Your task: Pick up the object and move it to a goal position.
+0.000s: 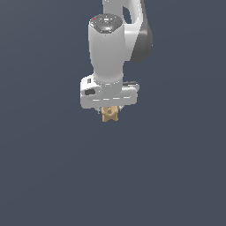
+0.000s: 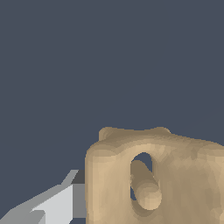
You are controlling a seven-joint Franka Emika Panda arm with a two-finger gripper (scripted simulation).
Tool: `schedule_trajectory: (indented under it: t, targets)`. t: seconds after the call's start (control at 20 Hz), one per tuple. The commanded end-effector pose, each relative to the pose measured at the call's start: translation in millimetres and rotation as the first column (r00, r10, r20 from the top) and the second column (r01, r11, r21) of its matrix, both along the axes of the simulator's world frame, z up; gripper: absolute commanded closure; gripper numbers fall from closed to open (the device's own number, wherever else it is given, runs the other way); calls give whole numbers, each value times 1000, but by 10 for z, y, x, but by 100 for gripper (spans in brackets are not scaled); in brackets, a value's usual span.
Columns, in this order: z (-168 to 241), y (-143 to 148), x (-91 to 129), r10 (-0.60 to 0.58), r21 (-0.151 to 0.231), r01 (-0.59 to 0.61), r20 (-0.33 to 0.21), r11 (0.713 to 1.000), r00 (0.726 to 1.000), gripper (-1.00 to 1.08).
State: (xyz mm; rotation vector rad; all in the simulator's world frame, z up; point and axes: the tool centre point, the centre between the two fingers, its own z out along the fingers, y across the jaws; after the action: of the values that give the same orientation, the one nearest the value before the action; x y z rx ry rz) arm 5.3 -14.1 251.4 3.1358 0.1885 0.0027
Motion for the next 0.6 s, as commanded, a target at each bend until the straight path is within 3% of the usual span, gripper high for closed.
schedule_trajectory:
  t: [0.0, 0.55]
  targets:
    - [265, 12, 12, 0, 0, 0, -1, 1000, 1000, 108]
    - [946, 40, 86, 0, 0, 0, -2, 1000, 1000, 108]
